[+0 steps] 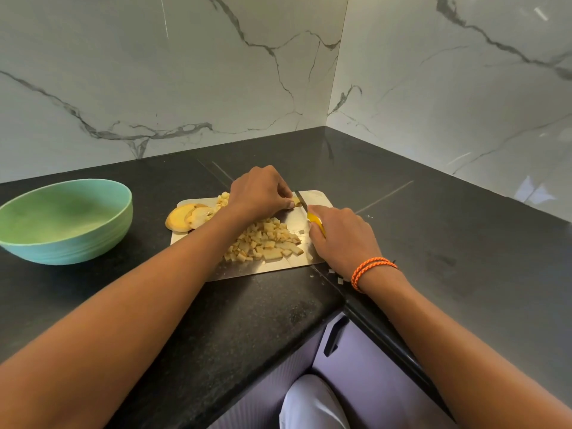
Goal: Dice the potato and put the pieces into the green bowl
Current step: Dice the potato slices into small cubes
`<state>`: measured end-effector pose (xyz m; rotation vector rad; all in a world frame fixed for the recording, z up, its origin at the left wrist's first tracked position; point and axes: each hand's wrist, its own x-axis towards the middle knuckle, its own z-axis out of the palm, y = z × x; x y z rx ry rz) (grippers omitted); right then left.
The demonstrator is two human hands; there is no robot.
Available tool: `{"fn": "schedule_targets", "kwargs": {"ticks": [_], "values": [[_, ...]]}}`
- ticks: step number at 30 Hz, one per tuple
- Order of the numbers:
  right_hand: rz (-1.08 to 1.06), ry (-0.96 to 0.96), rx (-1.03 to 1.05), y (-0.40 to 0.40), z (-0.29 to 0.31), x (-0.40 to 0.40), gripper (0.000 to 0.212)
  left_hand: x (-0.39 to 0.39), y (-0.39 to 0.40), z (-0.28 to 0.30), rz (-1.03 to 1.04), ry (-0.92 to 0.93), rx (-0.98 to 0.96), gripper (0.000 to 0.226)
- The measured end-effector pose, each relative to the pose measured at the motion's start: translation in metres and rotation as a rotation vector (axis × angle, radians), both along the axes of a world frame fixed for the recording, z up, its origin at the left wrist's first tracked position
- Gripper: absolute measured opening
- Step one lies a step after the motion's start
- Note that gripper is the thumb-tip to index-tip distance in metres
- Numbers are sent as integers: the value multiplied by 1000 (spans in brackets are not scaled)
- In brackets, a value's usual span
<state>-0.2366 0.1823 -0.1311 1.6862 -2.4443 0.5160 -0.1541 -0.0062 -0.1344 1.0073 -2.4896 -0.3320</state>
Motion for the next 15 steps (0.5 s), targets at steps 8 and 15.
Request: {"fn": "schedule_targets", "kwargs": {"ticks": [8, 15], "values": [[46, -100, 30, 4, 4, -9, 43, 0, 7, 2, 32, -10, -31, 26], [66, -113, 20, 34, 4, -6, 42, -2, 12, 2, 77, -10, -64, 25]]}}
